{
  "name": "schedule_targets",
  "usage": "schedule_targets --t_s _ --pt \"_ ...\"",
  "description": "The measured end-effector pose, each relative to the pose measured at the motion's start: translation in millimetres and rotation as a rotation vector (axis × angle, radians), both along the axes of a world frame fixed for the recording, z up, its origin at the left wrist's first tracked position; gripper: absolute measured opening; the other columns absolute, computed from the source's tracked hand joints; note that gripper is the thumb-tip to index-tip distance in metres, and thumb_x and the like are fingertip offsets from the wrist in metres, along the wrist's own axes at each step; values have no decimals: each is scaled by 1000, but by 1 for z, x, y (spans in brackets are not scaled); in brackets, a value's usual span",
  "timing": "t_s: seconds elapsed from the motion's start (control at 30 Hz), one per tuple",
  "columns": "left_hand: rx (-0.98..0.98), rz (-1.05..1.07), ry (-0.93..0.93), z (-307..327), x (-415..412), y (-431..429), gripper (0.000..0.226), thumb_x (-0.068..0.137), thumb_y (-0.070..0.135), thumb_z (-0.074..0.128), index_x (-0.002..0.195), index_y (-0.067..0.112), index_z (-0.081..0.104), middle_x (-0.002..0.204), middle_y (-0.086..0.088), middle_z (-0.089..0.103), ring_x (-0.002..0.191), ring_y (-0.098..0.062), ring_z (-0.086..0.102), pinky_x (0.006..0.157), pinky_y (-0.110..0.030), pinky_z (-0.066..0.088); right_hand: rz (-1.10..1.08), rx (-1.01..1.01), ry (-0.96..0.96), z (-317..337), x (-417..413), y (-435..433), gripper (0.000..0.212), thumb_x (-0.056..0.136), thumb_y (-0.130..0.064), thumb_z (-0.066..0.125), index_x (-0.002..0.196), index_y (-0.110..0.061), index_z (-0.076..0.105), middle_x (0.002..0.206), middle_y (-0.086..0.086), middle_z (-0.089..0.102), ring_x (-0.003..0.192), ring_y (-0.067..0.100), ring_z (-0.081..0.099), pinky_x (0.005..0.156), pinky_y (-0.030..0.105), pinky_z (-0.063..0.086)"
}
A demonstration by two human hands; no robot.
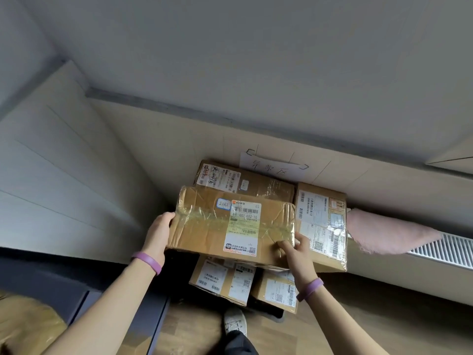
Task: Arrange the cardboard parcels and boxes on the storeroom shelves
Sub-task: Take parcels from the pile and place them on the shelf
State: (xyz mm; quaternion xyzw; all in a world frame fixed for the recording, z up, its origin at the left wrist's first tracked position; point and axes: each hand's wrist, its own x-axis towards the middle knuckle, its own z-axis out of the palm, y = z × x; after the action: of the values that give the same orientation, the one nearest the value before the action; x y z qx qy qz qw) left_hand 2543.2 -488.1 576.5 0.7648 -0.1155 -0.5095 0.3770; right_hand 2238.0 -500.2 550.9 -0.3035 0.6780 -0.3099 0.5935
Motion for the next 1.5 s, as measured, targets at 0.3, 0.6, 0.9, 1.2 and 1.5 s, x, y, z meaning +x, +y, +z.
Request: schedule_targets --t_s 0.3,0.6,0.9,1.2,1.5 --pt "-22 -133 54 -33 -17 -34 28 102 36 45 119 30 66 114 -1 71 106 -20 65 82 -35 51 174 82 162 -20 -14 -34 40 95 -12 65 125 -10 39 106 10 59 94 25 60 92 44 53" --pt "53 -138 100 -60 -19 -15 51 92 53 53 142 43 45 124 1 65 115 -24 60 106 -52 43 343 -14 586 -33 -6 -13 36 89 -18 68 116 -10 47 107 9 43 95 27 46 81 31 35" --pt "40 -84 68 -58 -11 4 43 100 40 54 143 35 51 123 -4 66 109 -23 64 88 -41 54 333 26 468 -35 -8 2 31 85 -18 72 106 -17 50 105 9 58 96 27 57 88 47 51" --pt "-14 -80 22 -45 13 60 41 100 35 56 141 33 54 123 -1 68 110 -21 64 97 -43 53 314 -30 386 -34 12 64 38 80 -22 71 115 -18 59 111 9 63 105 27 60 95 50 51" --pt "3 -158 8 -55 26 121 35 102 35 54 137 34 56 119 0 67 107 -21 64 80 -36 55 253 -13 341 -43 21 137 33 83 -10 71 114 -13 61 111 7 67 103 23 63 95 42 51"
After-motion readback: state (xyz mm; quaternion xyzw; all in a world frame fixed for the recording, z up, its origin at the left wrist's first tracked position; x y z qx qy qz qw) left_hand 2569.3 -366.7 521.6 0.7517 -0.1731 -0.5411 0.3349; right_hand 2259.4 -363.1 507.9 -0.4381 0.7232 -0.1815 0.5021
